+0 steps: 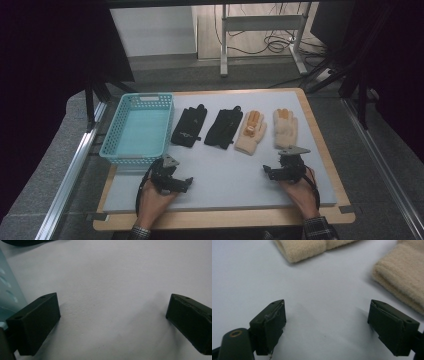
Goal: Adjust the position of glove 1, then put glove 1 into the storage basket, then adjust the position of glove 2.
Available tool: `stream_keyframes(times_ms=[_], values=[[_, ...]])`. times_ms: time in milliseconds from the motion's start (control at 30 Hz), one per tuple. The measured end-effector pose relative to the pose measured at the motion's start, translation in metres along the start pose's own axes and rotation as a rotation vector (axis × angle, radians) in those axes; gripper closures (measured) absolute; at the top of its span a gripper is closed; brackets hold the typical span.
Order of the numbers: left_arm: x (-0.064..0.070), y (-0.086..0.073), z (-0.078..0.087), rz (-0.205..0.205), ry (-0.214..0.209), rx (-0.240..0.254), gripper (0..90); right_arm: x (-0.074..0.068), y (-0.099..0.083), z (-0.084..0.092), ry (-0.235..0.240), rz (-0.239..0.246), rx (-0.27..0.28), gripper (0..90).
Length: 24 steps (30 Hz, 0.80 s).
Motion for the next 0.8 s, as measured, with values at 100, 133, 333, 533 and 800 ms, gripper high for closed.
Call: stream_keyframes(times_ms=[100,133,333,533,800], values=[[0.0,-0.0001,0.0,-0.001,0.001,0.001,0.0,-0.0008,0.0,-0.0002,0.005,0.004,-0.007,12.9],[0.0001,-0.0001,0.0,0.0,0.001,0.001,0.0,-0.0007,-0.0001,-0.0001,0.004,0.002,-0.006,12.9],[0.0001,-0.0001,0.0,-0.001,0.001,0.001,0.0,-0.0013,0.0001,-0.0003,0.001,0.002,-0.011,12.9],[0.0001,-0.0001,0.0,-0.001,0.001,0.001,0.0,-0.0006,0.0001,-0.0003,0.005,-0.003,-0.01,12.9],[0.0002,-0.0001,0.0,0.0,0.002,0.002,0.0,-0.0013,0.0002,-0.0005,-0.002,-0.006,-0.01,12.3]])
Point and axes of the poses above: each handheld gripper's, and its own axes: z roughly backward along the jaws, y roughly out of its top, x roughly to its right, the point moved 3 cm from there along -z, roughly forward along the jaws, and after that the axes turned 3 degrees about y, right-handed, at the moved point
